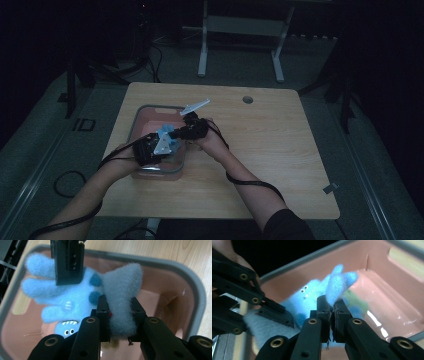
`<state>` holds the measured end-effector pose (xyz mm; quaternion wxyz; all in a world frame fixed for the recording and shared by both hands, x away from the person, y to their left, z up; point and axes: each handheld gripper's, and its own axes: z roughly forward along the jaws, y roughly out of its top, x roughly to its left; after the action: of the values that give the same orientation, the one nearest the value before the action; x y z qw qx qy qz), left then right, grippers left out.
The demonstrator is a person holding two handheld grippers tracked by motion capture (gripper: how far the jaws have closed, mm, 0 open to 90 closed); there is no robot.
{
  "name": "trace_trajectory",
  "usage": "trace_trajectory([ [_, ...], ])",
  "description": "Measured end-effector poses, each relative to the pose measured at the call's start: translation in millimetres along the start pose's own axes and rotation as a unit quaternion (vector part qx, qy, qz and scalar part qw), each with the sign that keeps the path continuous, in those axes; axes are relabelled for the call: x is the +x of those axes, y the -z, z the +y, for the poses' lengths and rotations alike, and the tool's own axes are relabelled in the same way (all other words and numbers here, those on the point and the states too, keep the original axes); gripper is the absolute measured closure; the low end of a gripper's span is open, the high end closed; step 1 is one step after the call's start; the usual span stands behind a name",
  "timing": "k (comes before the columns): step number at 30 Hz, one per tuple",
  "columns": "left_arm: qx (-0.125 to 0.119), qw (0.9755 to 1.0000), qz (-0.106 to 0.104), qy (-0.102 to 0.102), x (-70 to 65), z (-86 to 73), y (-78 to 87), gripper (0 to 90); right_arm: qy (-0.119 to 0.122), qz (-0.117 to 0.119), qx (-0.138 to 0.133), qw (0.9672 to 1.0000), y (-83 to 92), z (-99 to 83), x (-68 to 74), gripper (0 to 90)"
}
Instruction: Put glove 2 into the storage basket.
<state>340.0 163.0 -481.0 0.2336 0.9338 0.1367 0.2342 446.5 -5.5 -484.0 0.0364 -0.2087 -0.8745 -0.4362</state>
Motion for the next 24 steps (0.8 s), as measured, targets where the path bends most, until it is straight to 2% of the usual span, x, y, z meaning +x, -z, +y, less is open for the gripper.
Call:
trace_trajectory([
  [8,0.011,0.9998,-0.017,0.007,-1.3,-6.9,-14.5,75.8,-0.013,-0.013,0.021,0.9996,-10.4,-9.4,-7.9,85.0],
  [12,0.013,0.9996,-0.022,0.013,-2.1,-7.4,-18.5,73.9,-0.011,-0.019,0.026,0.9994,-13.3,-10.9,-7.0,82.8],
  [16,0.016,0.9993,-0.026,0.022,-0.5,-8.1,-22.1,69.8,-0.008,-0.04,0.026,0.9988,-12.3,-13.1,-7.6,70.6],
  [17,0.017,0.9992,-0.026,0.023,-0.6,-8.4,-22.7,69.5,-0.01,-0.044,0.023,0.9987,-11.1,-13.5,-8.3,68.9],
  [19,0.02,0.999,-0.03,0.026,-0.2,-9.0,-23.7,65.0,-0.013,-0.045,0.011,0.9989,-6.8,-12.9,-8.4,58.3],
  [20,0.021,0.9988,-0.032,0.029,0.9,-9.4,-23.5,64.1,-0.013,-0.047,0.009,0.9988,-4.5,-12.4,-8.0,57.1],
  [22,0.019,0.9984,-0.03,0.043,2.8,-10.1,-22.8,58.8,-0.01,-0.049,0.004,0.9987,-1.1,-11.7,-7.4,51.8],
  [24,0.023,0.998,-0.028,0.053,4.5,-11.0,-22.4,46.1,-0.009,-0.047,0.001,0.9988,2.9,-11.5,-6.3,47.2],
])
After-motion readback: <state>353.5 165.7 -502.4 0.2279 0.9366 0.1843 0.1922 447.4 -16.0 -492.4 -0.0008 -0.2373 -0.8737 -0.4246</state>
